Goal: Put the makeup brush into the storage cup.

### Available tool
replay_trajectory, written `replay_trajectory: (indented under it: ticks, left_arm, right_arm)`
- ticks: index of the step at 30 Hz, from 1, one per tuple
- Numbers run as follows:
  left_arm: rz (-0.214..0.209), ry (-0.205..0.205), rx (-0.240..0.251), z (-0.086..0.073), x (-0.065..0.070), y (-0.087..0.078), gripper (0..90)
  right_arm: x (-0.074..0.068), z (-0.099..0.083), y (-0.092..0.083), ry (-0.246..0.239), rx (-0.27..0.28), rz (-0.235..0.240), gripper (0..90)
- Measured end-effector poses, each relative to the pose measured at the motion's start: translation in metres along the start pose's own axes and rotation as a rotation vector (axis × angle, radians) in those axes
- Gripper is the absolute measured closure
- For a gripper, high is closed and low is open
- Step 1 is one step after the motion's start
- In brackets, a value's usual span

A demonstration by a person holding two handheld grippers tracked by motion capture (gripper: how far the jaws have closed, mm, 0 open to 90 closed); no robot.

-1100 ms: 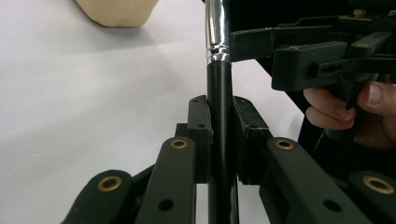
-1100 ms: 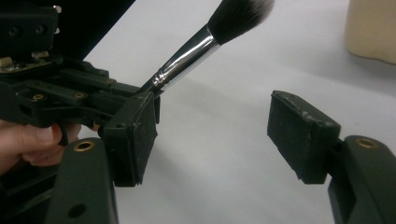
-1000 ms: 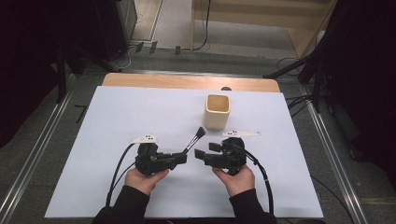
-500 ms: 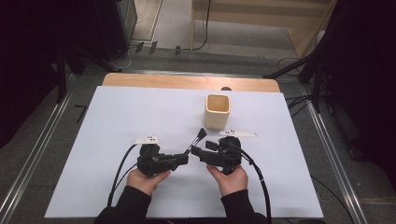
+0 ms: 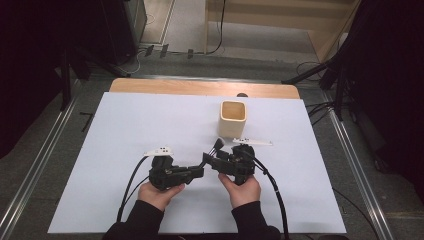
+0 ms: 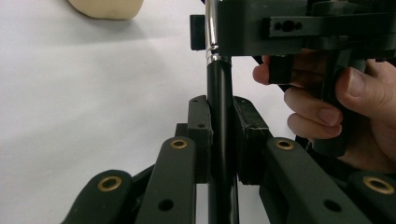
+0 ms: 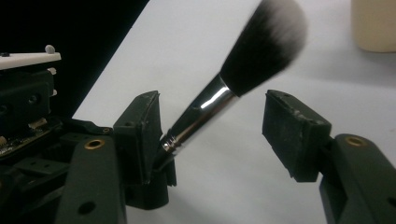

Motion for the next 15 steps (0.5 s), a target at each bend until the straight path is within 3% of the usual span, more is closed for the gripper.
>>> replay_trajectory:
  ticks: [6, 15]
  left_arm:
    - [-0.011, 0.004, -0.013, -0.0028, 0.0018, 0.0032, 79.8]
    - [-0.022, -0.006, -0.015, -0.0062, 0.0021, 0.0079, 79.8]
  right_arm:
    - [-0.0010, 0.0007, 0.0027, 0.018, 0.006, 0.015, 51.5]
    - [0.0017, 0.0002, 0.0024, 0.035, 0.006, 0.030, 62.4]
Point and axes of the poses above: each handheld gripper's, and its own axes: y roughly forward along the jaws, z roughly out of its top, x roughly to its right, the point moved 9 cm from there along y, roughly forward along the jaws, and after that the axes turned 4 degrees about -y, right-handed, at the moved point
